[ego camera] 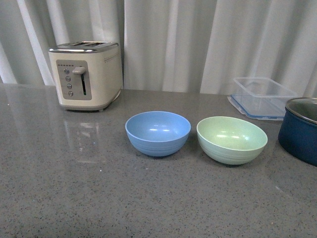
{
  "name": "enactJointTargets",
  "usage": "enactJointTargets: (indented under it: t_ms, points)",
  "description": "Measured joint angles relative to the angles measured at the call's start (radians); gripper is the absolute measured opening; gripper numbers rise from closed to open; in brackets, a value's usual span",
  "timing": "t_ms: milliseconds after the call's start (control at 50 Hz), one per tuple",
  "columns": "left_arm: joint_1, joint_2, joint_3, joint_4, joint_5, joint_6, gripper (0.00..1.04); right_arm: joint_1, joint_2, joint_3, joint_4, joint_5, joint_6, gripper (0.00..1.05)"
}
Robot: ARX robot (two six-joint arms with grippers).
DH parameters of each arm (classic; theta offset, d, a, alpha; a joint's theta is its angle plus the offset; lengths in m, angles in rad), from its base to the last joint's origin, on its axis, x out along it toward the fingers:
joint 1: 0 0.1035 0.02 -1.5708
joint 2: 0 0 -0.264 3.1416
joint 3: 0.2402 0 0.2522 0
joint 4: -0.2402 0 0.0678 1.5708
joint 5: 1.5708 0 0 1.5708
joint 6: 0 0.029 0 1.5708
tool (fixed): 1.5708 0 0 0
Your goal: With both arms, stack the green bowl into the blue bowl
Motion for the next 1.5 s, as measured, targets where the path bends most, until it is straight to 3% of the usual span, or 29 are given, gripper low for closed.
enactJointTargets:
  t_ms: [80, 300, 540, 600, 760, 860, 940, 1060, 1240, 1500]
  points:
    - [0.000, 0.000, 0.000, -0.001, 0.001, 0.000, 0.10, 0.000, 0.000, 0.000, 0.000, 0.000, 0.000, 0.95]
    - [0.000, 0.000, 0.000, -0.001, 0.001, 0.000, 0.49, 0.000, 0.000, 0.000, 0.000, 0.000, 0.000, 0.95]
    - [0.000, 0.000, 0.000, -0.001, 0.000, 0.001, 1.00, -0.001, 0.000, 0.000, 0.001, -0.002, -0.001, 0.95]
    - [0.000, 0.000, 0.000, -0.001, 0.001, 0.002, 0.97, 0.006, 0.022, 0.005, 0.063, -0.065, -0.014, 0.95]
    - [0.000, -0.001, 0.000, -0.001, 0.001, 0.002, 0.98, 0.153, 0.293, 0.162, 0.144, -0.058, -0.003, 0.95]
    - [0.000, -0.001, 0.000, -0.001, 0.001, 0.003, 0.98, 0.196, 0.528, 0.306, 0.116, -0.089, 0.058, 0.95]
    - [0.000, -0.001, 0.000, -0.001, 0.001, 0.003, 0.98, 0.201, 0.739, 0.442, 0.065, -0.136, 0.160, 0.95]
    - [0.000, -0.001, 0.000, -0.001, 0.000, 0.003, 0.98, 0.226, 1.042, 0.627, 0.049, -0.121, 0.269, 0.95]
    - [0.000, -0.001, 0.000, -0.001, 0.001, 0.003, 0.98, 0.221, 1.336, 0.819, 0.021, -0.109, 0.334, 0.95]
    - [0.000, -0.001, 0.000, -0.001, 0.001, 0.003, 0.98, 0.189, 1.657, 1.030, -0.008, -0.018, 0.380, 0.95]
